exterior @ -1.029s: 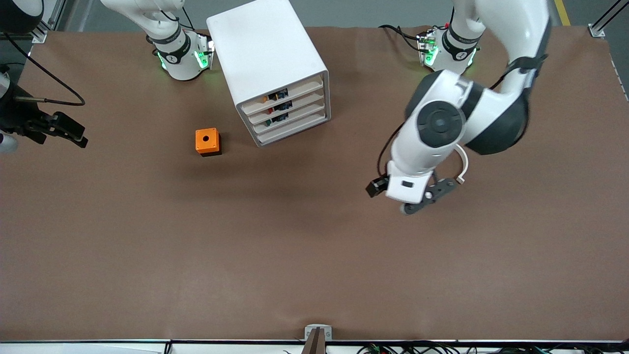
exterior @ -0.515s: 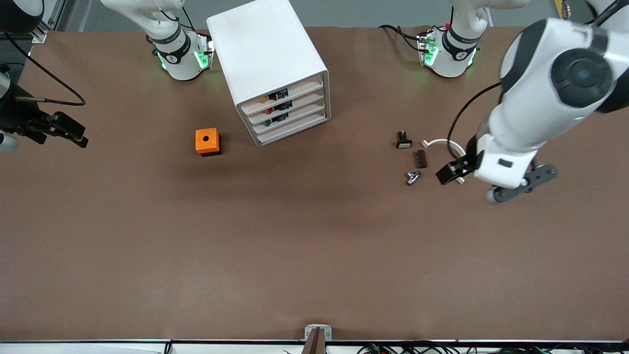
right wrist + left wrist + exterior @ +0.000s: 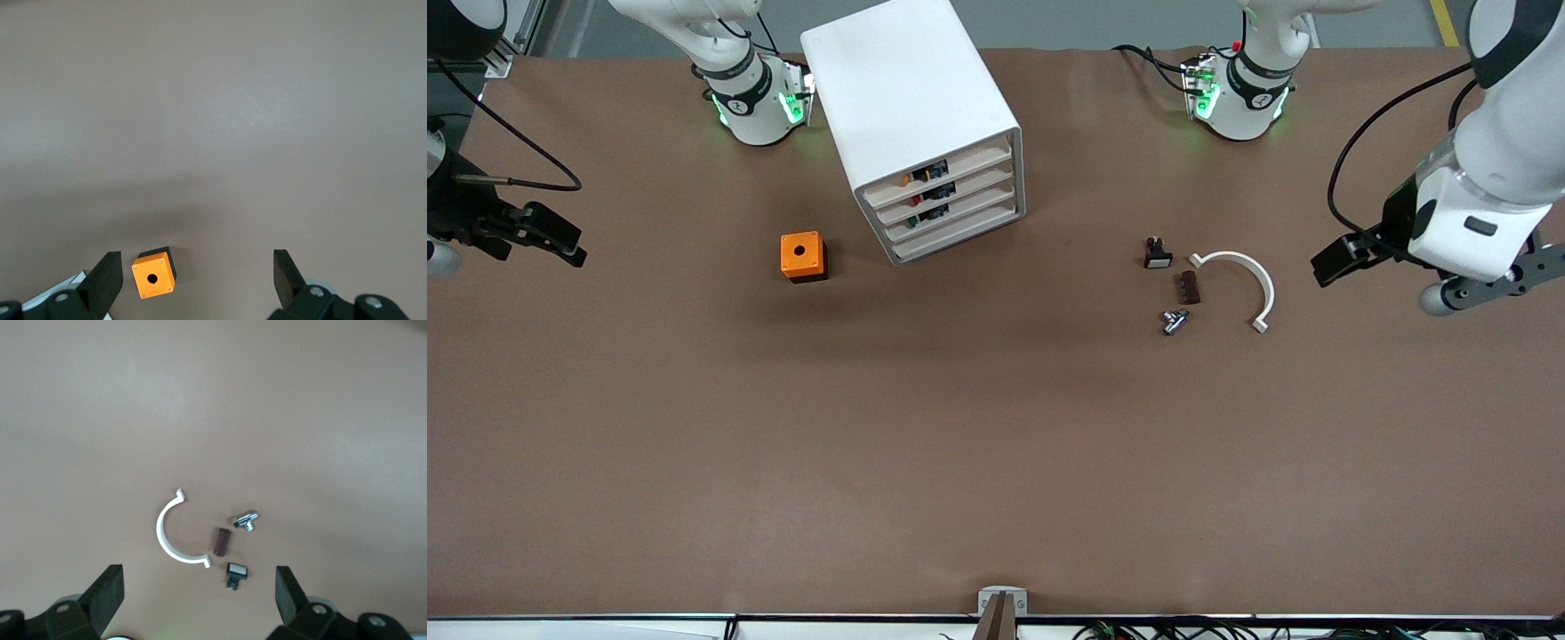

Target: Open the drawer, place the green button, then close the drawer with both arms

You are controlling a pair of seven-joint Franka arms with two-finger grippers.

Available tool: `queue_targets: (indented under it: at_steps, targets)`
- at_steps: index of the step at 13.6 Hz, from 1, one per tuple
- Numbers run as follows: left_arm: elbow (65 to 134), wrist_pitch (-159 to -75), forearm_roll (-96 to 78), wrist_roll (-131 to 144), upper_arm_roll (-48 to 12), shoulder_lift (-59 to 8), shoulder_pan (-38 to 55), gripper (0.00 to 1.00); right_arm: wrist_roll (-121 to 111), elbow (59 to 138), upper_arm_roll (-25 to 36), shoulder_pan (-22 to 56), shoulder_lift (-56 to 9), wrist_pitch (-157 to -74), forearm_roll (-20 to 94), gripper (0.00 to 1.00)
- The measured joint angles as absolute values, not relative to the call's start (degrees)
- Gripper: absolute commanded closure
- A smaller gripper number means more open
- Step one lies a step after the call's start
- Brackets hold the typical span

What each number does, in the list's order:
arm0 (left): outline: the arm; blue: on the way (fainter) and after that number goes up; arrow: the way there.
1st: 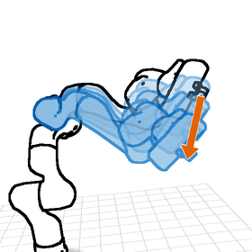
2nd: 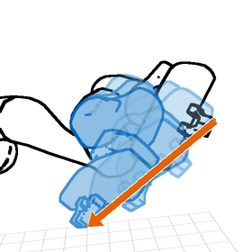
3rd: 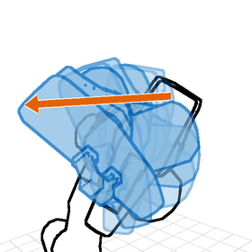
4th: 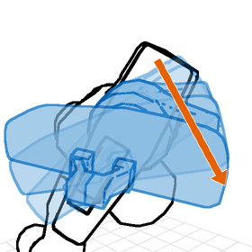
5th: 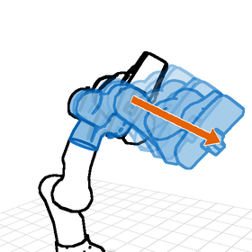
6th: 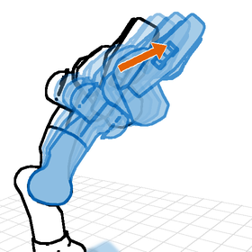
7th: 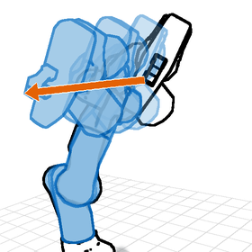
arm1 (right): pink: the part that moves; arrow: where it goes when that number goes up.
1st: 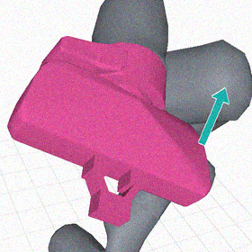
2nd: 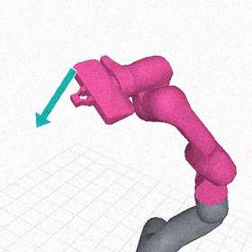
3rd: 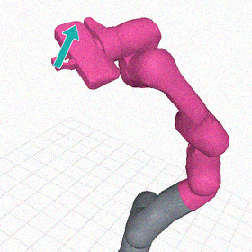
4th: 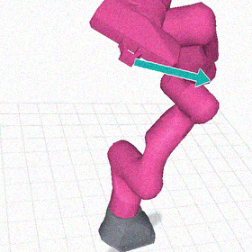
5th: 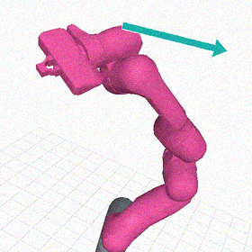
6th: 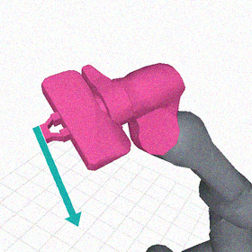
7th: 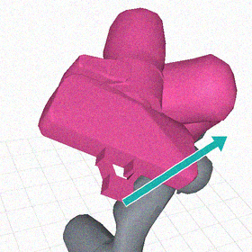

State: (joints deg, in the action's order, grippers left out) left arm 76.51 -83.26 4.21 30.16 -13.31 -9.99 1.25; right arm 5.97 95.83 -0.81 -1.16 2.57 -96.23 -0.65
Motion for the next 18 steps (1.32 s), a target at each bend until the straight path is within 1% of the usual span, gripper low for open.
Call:
queue_targets:
  at_steps: [7, 9, 13, 15, 18]
  targets:
    - [77.5, -78.7, 4.2, 22.5, -13.1, -6.2, -1.7, 0.0, 6.0, 95.8, -1.0, -1.2, 2.6, -96.2, -0.6, 0.0]
    - [80.6, -79.0, 3.9, 20.3, -11.7, -3.6, -1.7, 0.0, 6.0, 95.8, -1.0, -1.2, 2.6, -96.3, -0.6, 0.0]
    - [89.2, -83.0, 2.2, 15.0, -6.9, 2.6, -0.9, 0.0, 6.0, 95.8, -1.0, -1.2, 2.6, -96.3, -0.6, 0.0]
    - [91.0, -83.5, 2.1, 14.6, -6.1, 4.1, -0.5, 0.0, 6.0, 95.8, -1.0, -1.2, 2.6, -96.3, -0.6, 0.0]
    - [91.7, -83.6, 2.1, 14.2, -6.1, 4.5, 0.1, 0.0, 6.0, 95.8, -1.0, -1.2, 2.6, -96.3, -0.6, 0.0]
